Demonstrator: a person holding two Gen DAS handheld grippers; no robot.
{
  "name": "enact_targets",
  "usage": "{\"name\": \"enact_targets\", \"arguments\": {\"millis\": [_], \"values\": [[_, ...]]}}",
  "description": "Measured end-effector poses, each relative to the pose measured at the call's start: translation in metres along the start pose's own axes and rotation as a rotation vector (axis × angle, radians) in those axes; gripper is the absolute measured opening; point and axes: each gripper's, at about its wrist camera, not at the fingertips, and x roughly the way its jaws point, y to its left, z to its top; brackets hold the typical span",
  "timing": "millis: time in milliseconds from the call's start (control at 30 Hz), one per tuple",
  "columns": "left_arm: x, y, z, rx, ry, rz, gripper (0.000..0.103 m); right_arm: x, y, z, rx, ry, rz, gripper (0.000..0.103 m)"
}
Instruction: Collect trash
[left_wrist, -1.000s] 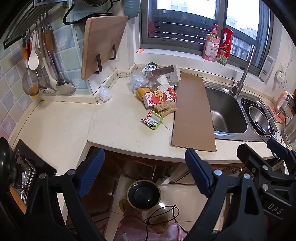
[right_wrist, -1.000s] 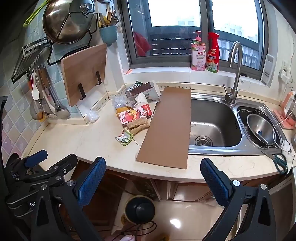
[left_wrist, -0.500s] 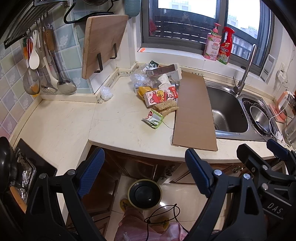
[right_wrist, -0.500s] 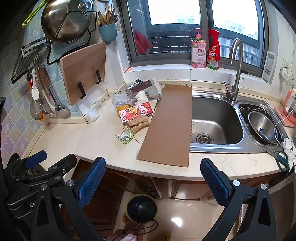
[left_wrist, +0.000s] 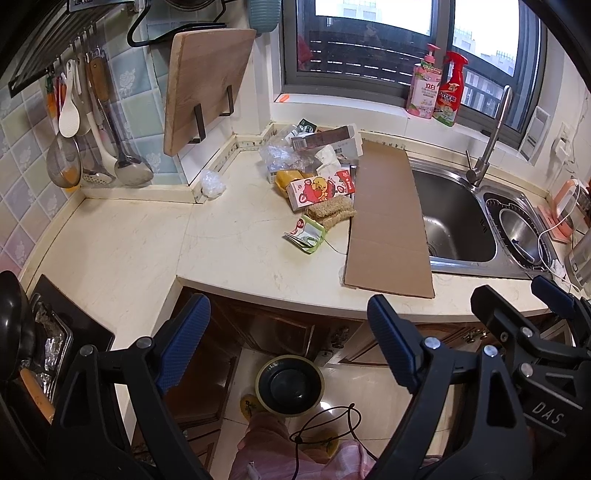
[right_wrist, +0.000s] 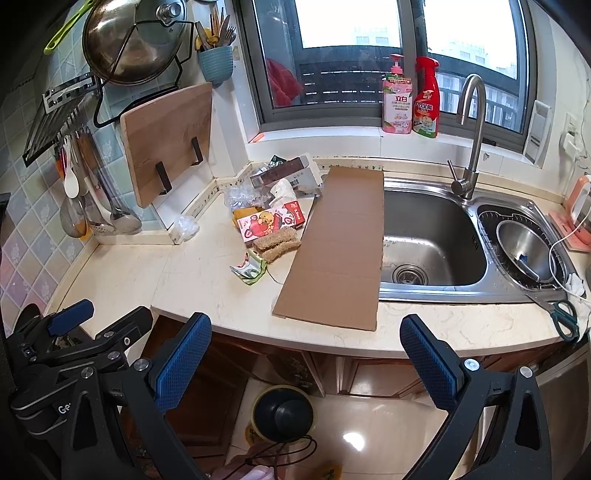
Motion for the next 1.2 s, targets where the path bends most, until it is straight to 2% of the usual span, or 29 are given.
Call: {"name": "enact_targets", "arguments": {"millis": [533, 900, 1200], "values": [[-0.002, -0.005, -0.005, -0.003, 0.02, 0.001, 0.085, 0.002, 0.001, -0.008, 0.005, 0.003, 0.004, 0.103], [0.002, -0.008, -0.005, 0.008, 0.041, -0.003, 0.079, 0.007, 0.005, -0.022, 0.009, 0.021, 0.01, 0.103], [0.009, -0.012, -0.003, 0.017, 0.056, -0.008, 0.079, 0.01, -0.002, -0.018, 0.017, 0.029, 0.008, 0.103]]}}
